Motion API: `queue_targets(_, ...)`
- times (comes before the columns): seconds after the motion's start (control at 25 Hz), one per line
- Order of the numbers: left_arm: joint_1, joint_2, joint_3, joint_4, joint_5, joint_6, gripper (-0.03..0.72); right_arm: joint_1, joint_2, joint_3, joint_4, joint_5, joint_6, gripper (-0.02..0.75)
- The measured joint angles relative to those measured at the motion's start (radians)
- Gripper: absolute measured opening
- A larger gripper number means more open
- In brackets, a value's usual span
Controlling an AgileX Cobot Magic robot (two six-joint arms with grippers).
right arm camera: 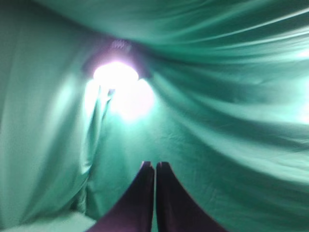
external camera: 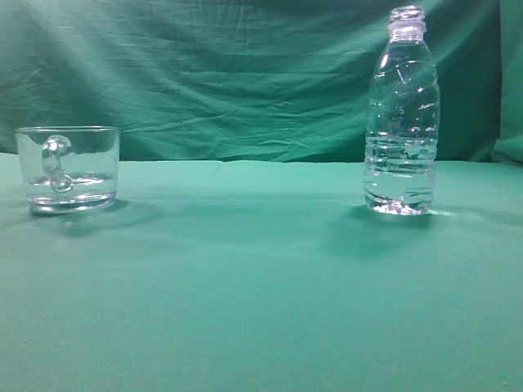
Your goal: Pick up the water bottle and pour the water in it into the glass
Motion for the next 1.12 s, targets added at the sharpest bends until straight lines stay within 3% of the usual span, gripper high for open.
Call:
queue_targets(0.12, 0.0, 0.0, 0.0, 0.0, 0.0, 0.0, 0.0, 0.0, -0.022, 0.0, 0.05, 0.191, -0.012, 0.0)
queue_targets(0.24, 0.0, 0.0, 0.0, 0.0, 0.0, 0.0, 0.0, 0.0, -0.022, 0.009, 0.158, 0.361, -0.17, 0.0)
queue_targets(0.52, 0.0, 0.0, 0.0, 0.0, 0.0, 0.0, 0.0, 0.0, -0.027, 0.119, 0.859, 0.498, -1.096, 0.0)
queue_targets(0.6, 0.0, 0.0, 0.0, 0.0, 0.0, 0.0, 0.0, 0.003, -0.051, 0.167, 1.031, 0.545, -1.273, 0.0)
queue_targets(0.72, 0.0, 0.0, 0.0, 0.0, 0.0, 0.0, 0.0, 0.044, -0.119, 0.253, 1.199, 0.623, -1.463, 0.0)
queue_targets(0.88, 0.0, 0.0, 0.0, 0.0, 0.0, 0.0, 0.0, 0.116, -0.244, 0.383, 1.337, 0.735, -1.593, 0.0)
queue_targets(1.12, 0.0, 0.0, 0.0, 0.0, 0.0, 0.0, 0.0, 0.126, -0.381, 0.607, 1.38, 0.84, -1.608, 0.0)
